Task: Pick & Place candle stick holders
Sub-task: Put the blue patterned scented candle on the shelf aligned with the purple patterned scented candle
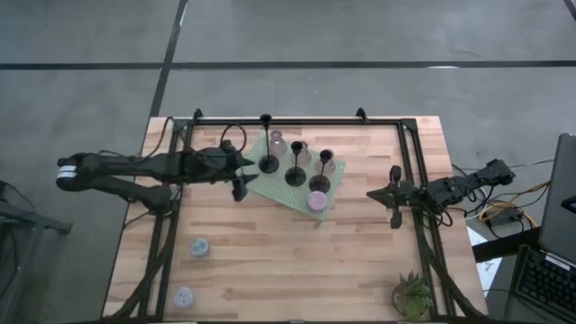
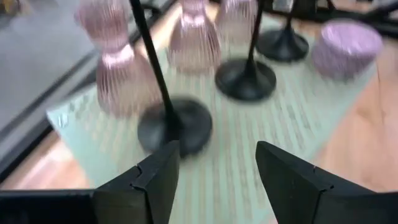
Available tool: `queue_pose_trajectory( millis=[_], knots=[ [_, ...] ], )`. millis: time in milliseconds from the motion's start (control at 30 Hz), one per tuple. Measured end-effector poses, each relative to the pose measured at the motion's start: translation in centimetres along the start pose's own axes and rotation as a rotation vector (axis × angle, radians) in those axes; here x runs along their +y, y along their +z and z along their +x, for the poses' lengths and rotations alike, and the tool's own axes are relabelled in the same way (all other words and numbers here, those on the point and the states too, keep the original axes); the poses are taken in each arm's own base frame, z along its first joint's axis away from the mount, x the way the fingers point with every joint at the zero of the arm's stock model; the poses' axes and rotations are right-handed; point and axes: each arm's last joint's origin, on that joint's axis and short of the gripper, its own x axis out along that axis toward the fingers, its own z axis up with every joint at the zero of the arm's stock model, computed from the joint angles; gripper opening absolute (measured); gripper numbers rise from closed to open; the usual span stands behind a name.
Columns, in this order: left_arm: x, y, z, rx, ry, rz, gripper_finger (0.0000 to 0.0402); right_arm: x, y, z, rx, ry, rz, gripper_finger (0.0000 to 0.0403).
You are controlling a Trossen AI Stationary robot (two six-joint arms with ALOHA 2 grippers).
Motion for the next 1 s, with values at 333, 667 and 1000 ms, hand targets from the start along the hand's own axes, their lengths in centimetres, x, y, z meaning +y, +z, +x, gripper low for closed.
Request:
queue_pose_trajectory(
  millis=[333,667,1000],
  knots=[
    [-0.6,-2.4,-3.2,0.221,-0.166,-0.019,0.0216,0.0,0.0,0.0,0.0,0.0,0.0,0.0008],
    [-2.1,-4.5,-4.5,0.478,-0.305,-0.124,0.0216,0.0,0.0,0.0,0.0,0.0,0.0,0.0008],
    [-4.4,-6.9,-6.6,0.72,-0.295,-0.255,0.0216,0.0,0.0,0.0,0.0,0.0,0.0,0.0008]
  ],
)
